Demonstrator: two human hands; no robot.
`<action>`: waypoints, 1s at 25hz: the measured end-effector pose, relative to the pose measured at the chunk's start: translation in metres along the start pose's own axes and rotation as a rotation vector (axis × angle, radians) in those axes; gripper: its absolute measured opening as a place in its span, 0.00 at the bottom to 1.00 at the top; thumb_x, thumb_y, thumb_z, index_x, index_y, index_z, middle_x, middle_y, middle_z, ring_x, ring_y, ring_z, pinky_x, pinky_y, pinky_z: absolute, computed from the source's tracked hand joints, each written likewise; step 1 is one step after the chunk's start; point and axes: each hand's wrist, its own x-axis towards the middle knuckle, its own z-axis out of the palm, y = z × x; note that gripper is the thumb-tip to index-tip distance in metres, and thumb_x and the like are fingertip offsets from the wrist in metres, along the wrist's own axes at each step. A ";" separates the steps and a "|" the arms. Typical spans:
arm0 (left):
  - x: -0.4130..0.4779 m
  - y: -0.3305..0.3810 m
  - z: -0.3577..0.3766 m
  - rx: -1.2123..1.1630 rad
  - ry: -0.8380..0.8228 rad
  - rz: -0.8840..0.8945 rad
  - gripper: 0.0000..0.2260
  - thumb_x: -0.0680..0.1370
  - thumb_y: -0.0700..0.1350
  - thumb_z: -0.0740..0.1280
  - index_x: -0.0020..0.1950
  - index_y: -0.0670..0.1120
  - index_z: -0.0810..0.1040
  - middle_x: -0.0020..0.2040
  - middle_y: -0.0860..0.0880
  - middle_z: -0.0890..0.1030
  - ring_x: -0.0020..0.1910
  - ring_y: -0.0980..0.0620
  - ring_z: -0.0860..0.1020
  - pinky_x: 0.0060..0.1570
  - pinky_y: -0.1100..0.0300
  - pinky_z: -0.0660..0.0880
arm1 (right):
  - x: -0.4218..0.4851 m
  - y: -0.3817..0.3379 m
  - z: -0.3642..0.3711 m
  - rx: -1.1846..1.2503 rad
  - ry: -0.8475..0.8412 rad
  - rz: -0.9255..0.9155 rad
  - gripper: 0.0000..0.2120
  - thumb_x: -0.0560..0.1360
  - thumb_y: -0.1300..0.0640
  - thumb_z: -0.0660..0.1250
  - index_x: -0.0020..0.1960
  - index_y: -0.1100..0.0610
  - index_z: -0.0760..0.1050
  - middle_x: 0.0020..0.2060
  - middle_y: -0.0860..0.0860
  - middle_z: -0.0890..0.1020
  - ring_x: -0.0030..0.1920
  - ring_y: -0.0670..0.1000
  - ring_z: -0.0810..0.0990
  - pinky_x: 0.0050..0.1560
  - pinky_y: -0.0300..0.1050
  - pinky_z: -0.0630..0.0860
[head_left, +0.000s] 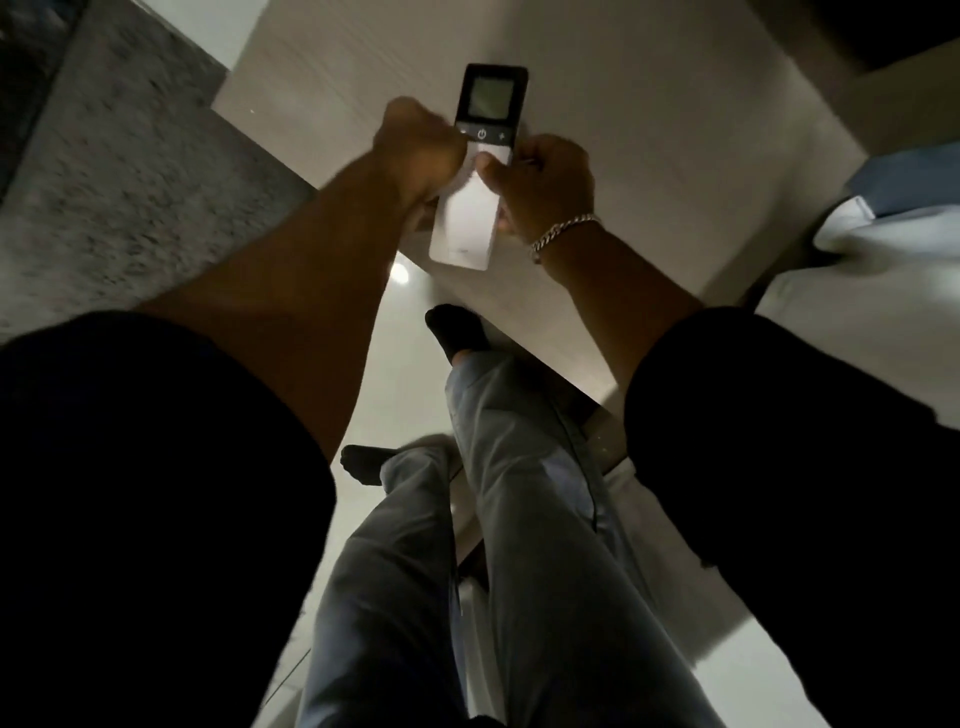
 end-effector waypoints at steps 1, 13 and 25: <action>-0.008 -0.004 -0.012 -0.074 -0.005 -0.019 0.10 0.72 0.34 0.64 0.50 0.36 0.80 0.47 0.38 0.83 0.47 0.39 0.83 0.42 0.49 0.83 | -0.006 -0.007 0.001 -0.005 -0.035 -0.025 0.17 0.68 0.55 0.74 0.46 0.69 0.79 0.44 0.65 0.85 0.46 0.63 0.84 0.49 0.62 0.81; -0.222 0.012 -0.249 -0.569 0.333 0.249 0.10 0.76 0.33 0.63 0.38 0.45 0.76 0.38 0.45 0.81 0.34 0.50 0.81 0.35 0.56 0.82 | -0.201 -0.221 0.025 0.044 -0.415 -0.552 0.15 0.70 0.61 0.74 0.55 0.64 0.81 0.50 0.60 0.86 0.47 0.56 0.86 0.35 0.40 0.82; -0.534 0.045 -0.514 -0.629 0.861 0.716 0.06 0.75 0.32 0.66 0.44 0.42 0.79 0.47 0.39 0.83 0.39 0.47 0.83 0.39 0.53 0.83 | -0.504 -0.473 0.046 0.238 -0.747 -1.162 0.12 0.71 0.60 0.74 0.54 0.61 0.80 0.42 0.52 0.85 0.31 0.40 0.84 0.25 0.30 0.75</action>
